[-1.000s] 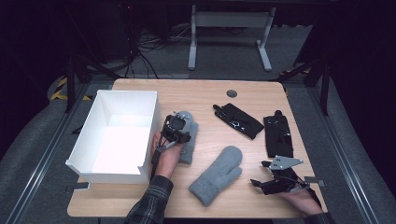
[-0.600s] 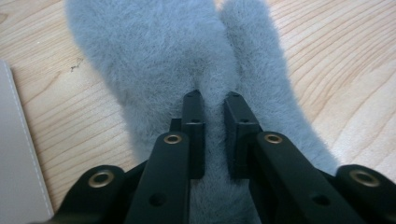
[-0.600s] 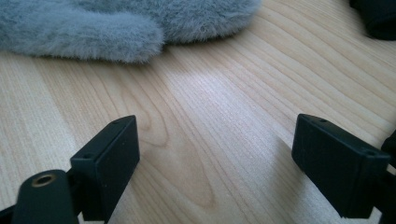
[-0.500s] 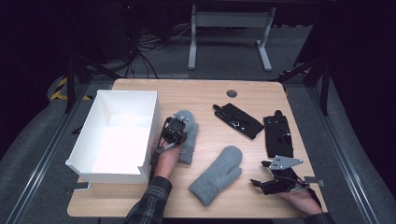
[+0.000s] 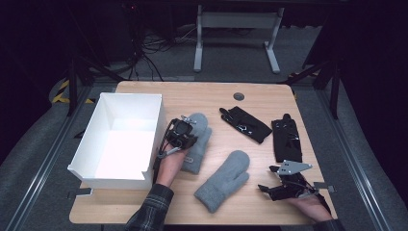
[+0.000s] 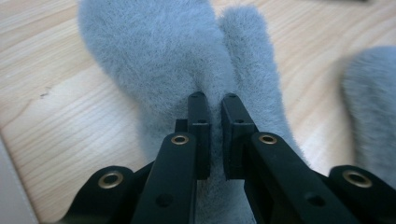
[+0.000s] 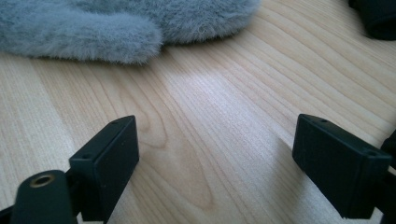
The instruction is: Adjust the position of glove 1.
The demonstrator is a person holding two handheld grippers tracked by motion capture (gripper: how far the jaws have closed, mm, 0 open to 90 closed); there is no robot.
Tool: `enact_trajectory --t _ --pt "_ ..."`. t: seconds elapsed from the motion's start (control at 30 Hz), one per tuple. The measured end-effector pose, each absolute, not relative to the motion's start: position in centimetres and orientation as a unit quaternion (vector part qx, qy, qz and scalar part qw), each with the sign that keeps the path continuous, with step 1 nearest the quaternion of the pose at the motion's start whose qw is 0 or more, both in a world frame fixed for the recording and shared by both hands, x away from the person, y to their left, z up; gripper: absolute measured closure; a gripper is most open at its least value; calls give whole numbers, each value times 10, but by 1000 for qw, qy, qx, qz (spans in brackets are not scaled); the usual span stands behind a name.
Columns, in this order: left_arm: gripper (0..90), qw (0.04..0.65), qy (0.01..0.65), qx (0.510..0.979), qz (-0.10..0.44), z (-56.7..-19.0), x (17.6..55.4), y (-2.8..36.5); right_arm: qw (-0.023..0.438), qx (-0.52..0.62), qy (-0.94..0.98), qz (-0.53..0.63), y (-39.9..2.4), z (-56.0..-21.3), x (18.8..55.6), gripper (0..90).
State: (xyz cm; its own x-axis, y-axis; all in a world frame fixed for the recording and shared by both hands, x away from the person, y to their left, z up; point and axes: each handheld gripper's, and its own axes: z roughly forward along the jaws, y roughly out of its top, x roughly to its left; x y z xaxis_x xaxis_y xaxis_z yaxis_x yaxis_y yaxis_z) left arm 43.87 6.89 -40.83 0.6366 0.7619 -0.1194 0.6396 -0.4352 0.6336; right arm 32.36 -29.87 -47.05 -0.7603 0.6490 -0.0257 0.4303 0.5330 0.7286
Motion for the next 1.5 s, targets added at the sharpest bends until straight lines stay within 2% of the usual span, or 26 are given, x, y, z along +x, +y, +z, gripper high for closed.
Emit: enact_trajectory --t 0.63,1.23,1.5 --pt "851 382 331 861 56 -365 394 66 148 313 862 369 -299 -471 324 150" --pt "851 379 256 889 15 -361 367 39 149 313 863 369 -299 -471 324 150" --pt "851 357 228 906 6 -364 359 22 149 313 863 369 -299 -471 324 150"
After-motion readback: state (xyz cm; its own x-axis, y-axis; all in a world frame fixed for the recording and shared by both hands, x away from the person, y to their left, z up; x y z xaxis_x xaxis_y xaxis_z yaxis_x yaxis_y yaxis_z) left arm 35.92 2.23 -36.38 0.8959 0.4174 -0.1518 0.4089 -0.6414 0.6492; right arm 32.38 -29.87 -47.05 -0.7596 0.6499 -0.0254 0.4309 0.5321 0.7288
